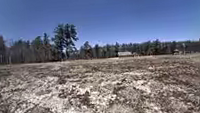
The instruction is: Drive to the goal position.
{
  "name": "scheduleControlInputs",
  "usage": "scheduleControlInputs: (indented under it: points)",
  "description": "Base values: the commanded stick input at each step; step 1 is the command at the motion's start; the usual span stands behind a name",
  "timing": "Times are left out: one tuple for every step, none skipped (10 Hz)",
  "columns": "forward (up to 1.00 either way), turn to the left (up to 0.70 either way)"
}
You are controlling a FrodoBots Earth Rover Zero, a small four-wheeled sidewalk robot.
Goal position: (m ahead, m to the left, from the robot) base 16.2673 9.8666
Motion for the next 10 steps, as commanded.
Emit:
scheduleControlInputs:
  points:
    - [0.7,0.0]
    - [0.7,0.0]
    - [0.7,0.0]
    - [0.7,0.0]
    - [0.7,0.0]
    - [0.7,0.0]
    - [0.7,0.0]
    - [0.7,0.0]
    - [0.7,0.0]
    - [0.7,0.0]
